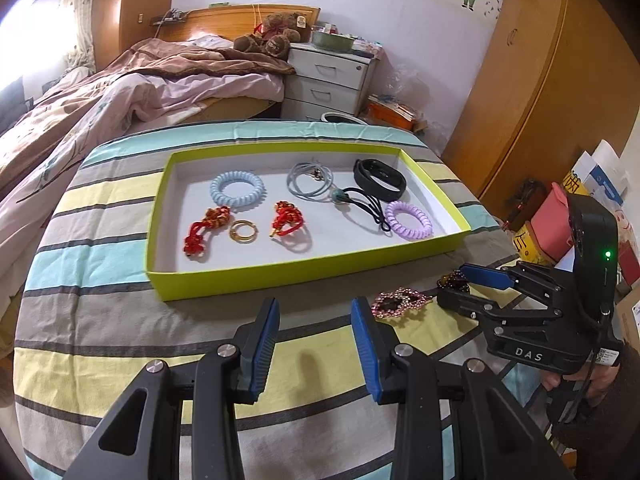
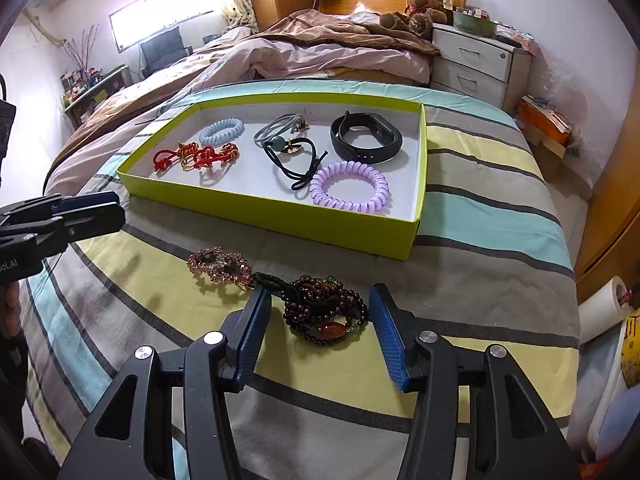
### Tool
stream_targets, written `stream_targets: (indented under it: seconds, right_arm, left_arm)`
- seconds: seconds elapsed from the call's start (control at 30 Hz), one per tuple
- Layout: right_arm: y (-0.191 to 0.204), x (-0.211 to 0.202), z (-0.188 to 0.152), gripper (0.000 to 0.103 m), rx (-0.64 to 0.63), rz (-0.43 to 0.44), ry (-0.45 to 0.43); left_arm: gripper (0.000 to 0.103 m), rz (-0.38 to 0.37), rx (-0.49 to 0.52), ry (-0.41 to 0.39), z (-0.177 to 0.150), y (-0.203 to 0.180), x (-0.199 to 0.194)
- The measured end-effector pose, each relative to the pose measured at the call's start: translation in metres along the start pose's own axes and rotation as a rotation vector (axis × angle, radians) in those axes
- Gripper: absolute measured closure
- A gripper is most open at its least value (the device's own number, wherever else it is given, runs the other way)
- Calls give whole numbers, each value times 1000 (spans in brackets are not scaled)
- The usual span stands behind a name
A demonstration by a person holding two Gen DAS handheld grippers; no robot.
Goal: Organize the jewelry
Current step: 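Grasp the dark brown beaded bracelet with the right tool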
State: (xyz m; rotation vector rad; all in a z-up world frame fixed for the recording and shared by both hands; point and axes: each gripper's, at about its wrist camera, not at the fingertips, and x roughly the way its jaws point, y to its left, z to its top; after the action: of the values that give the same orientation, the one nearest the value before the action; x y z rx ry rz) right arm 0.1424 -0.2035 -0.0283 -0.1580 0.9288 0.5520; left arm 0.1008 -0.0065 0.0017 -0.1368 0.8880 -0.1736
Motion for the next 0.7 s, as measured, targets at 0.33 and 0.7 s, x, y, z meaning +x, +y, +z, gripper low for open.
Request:
stream_targets:
  seconds: [0.33, 0.7]
  right_arm:
    - [-6, -10, -6, 79, 17, -21, -21]
    - [-12, -43, -20, 80, 71, -15, -70]
  left_arm:
    - [66, -90, 67, 46, 6, -24, 24]
    - [58, -180, 135, 110, 5, -51, 56]
